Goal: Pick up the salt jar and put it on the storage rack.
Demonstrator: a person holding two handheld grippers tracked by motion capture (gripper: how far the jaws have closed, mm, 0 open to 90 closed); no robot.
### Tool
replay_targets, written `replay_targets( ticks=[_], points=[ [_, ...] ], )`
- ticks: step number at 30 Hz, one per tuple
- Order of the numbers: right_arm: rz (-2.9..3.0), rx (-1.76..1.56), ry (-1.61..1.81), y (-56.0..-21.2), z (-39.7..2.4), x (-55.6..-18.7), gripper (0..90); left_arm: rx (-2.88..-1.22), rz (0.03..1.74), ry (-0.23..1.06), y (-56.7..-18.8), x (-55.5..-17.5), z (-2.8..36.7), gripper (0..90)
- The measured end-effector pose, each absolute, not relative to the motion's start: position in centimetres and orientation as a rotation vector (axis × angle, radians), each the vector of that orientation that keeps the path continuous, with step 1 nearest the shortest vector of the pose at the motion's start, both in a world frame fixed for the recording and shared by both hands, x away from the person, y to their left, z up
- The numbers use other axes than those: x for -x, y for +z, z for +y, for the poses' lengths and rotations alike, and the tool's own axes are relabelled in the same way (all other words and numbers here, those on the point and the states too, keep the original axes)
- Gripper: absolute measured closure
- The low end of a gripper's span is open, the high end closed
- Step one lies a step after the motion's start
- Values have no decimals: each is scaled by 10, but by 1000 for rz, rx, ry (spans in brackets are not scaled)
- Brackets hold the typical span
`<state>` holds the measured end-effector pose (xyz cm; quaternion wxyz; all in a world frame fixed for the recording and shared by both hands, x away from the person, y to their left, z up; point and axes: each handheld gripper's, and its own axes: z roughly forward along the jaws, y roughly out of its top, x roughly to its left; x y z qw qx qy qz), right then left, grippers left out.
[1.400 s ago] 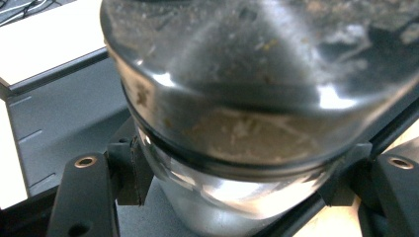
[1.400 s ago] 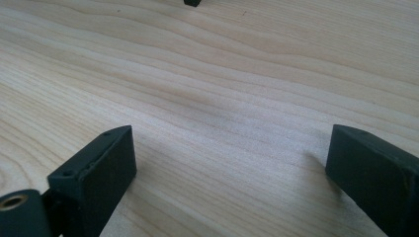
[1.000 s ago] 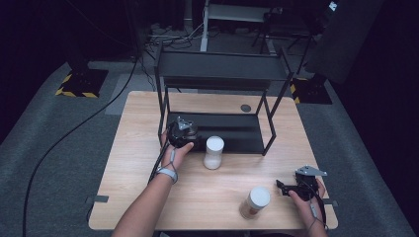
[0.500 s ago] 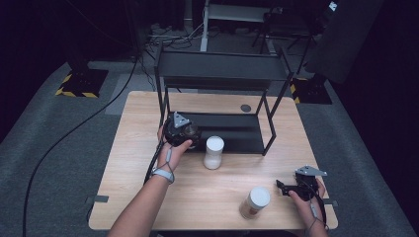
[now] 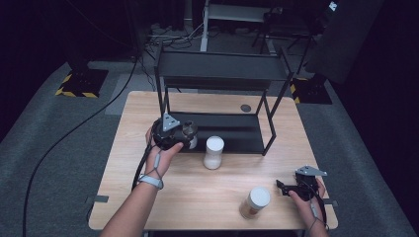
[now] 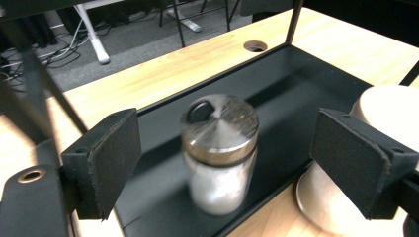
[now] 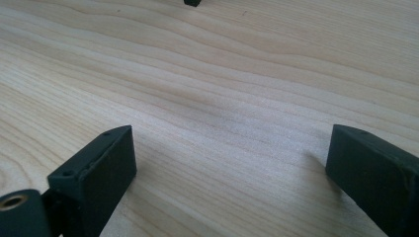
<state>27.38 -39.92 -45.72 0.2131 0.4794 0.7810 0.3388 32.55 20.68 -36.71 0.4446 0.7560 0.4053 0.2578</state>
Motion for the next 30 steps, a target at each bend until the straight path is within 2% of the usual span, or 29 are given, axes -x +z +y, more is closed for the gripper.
replay_targets(
  ticks=[21, 30],
  points=[
    [2174, -1325, 941, -457, -400, -275, 50, -1872, 1044, 686, -359, -273, 266, 109],
    [2174, -1325, 941, -457, -400, -275, 50, -1908, 1071, 660, -368, -258, 291, 106]
  ],
)
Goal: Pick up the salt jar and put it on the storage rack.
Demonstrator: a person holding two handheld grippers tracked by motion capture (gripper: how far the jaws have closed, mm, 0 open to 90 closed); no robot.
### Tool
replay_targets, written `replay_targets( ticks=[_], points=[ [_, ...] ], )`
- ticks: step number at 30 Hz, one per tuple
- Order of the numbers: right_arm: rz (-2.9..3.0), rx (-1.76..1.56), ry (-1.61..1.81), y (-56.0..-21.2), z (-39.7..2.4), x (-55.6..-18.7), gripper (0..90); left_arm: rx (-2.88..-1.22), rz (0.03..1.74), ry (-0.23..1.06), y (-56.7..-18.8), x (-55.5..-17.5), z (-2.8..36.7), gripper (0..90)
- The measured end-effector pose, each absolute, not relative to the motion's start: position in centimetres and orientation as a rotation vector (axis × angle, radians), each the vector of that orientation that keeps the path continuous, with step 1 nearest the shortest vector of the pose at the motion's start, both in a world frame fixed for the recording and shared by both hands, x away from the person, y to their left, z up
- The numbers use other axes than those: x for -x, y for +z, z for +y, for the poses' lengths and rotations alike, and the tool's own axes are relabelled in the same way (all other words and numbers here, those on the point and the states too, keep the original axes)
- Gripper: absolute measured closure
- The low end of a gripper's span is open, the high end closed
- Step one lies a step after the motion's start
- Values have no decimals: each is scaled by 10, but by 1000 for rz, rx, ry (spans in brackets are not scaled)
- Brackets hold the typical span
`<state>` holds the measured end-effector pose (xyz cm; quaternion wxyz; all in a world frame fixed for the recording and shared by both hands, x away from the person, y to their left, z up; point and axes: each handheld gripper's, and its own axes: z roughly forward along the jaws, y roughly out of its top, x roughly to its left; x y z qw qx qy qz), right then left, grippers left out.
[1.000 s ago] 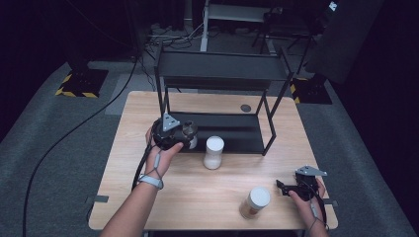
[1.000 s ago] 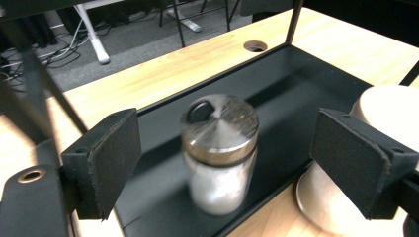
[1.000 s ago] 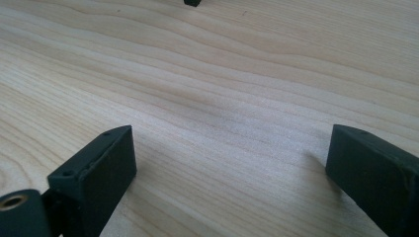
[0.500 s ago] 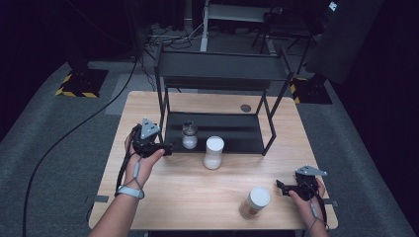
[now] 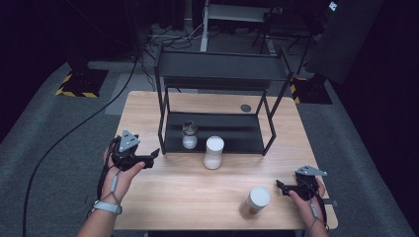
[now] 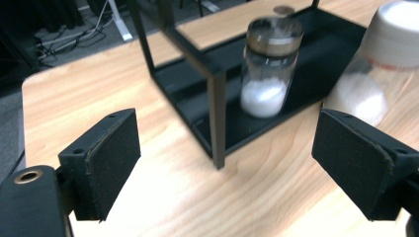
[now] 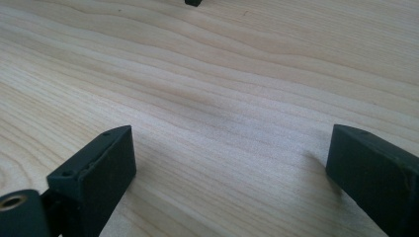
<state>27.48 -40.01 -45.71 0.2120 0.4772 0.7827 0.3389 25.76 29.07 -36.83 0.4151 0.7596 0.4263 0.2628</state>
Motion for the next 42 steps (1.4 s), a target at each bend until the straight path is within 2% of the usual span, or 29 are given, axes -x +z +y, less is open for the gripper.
replay_targets(
  ticks=[15, 42],
  points=[
    [2174, -1325, 941, -457, -400, -275, 49, -1921, 1134, 619, -399, -237, 319, 103],
    [2169, -1330, 940, -457, -399, -275, 48, -1956, 1232, 564, -448, -219, 340, 103]
  ],
)
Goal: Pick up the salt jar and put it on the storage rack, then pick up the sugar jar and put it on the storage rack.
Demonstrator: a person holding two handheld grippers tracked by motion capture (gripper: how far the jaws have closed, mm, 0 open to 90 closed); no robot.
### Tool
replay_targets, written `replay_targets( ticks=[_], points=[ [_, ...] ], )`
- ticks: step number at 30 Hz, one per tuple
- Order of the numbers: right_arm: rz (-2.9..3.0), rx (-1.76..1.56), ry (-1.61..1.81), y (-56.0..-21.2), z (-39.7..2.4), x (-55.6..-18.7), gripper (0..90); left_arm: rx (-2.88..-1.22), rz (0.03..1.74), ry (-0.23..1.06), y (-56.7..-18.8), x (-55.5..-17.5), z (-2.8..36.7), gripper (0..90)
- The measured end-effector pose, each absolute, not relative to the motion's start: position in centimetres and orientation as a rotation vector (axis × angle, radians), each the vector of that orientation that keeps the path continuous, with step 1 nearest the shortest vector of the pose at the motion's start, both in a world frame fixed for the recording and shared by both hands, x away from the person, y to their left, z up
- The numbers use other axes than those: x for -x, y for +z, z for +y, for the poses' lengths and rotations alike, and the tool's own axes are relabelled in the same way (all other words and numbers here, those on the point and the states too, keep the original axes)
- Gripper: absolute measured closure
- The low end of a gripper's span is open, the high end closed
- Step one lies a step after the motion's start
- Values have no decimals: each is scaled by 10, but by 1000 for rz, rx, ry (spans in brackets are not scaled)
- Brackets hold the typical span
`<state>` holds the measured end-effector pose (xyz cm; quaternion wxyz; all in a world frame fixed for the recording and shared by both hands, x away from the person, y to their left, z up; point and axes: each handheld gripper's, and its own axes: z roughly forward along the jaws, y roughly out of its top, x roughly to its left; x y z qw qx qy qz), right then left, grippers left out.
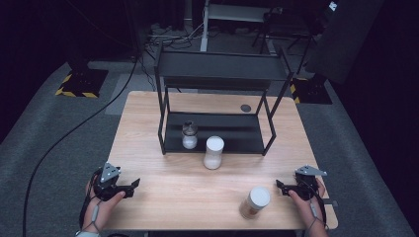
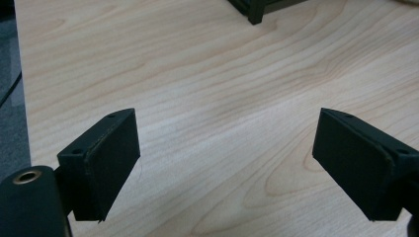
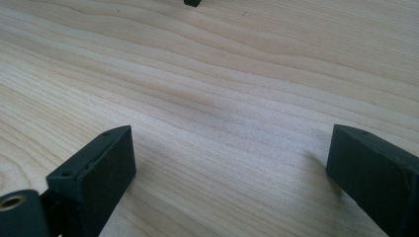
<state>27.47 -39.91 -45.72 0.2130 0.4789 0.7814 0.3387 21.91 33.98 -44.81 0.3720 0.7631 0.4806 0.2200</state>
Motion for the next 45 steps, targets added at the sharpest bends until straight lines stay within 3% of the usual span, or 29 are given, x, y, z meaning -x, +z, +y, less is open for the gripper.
replay_targets(
  ticks=[14, 45],
  points=[
    [2169, -1330, 940, -457, -399, -275, 48, -2018, 1290, 502, -458, -225, 340, 103],
    [2190, -1298, 961, -442, -401, -274, 61, -2045, 1285, 515, -457, -225, 335, 67]
  ],
)
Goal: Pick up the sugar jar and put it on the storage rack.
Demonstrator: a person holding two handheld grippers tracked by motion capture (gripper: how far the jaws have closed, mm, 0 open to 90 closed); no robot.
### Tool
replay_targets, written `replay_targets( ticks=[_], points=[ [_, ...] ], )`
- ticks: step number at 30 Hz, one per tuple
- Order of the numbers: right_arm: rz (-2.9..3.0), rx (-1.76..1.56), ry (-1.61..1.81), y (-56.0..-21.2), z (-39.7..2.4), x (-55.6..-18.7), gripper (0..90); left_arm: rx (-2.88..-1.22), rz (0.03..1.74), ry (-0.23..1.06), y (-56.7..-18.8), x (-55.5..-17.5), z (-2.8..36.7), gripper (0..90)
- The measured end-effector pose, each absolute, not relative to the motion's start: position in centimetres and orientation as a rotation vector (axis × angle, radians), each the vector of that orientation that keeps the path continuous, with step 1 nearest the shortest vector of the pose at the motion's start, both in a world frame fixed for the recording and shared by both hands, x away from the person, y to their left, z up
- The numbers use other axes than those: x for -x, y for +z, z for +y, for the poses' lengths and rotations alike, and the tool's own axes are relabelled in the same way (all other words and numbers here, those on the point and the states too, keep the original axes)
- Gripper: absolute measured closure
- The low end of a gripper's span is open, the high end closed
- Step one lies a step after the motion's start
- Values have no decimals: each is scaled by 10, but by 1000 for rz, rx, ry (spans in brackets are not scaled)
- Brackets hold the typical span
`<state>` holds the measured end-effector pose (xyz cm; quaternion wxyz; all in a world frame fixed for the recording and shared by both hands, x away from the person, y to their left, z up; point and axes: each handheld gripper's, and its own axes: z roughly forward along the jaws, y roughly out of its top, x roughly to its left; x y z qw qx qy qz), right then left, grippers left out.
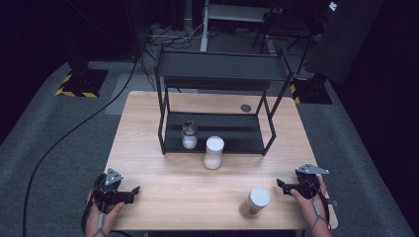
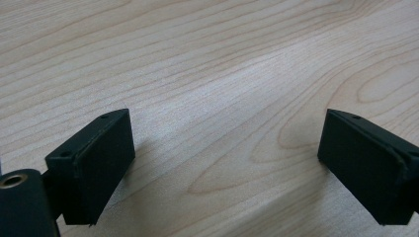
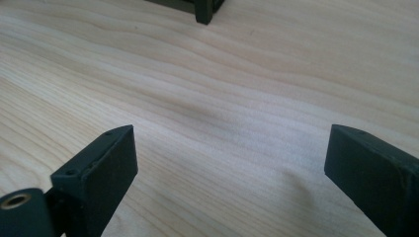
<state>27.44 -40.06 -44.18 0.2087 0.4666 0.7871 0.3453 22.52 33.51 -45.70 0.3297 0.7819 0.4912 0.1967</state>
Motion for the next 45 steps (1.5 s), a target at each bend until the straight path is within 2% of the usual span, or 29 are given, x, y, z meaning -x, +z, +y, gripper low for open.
replay_targets(
  ticks=[23, 45],
  points=[
    [2184, -1204, 1019, -386, -387, -279, 62, -2049, 1283, 512, -457, -226, 335, 54],
    [2208, -1130, 1065, -351, -363, -291, 60, -2052, 1279, 509, -457, -226, 334, 43]
  ],
)
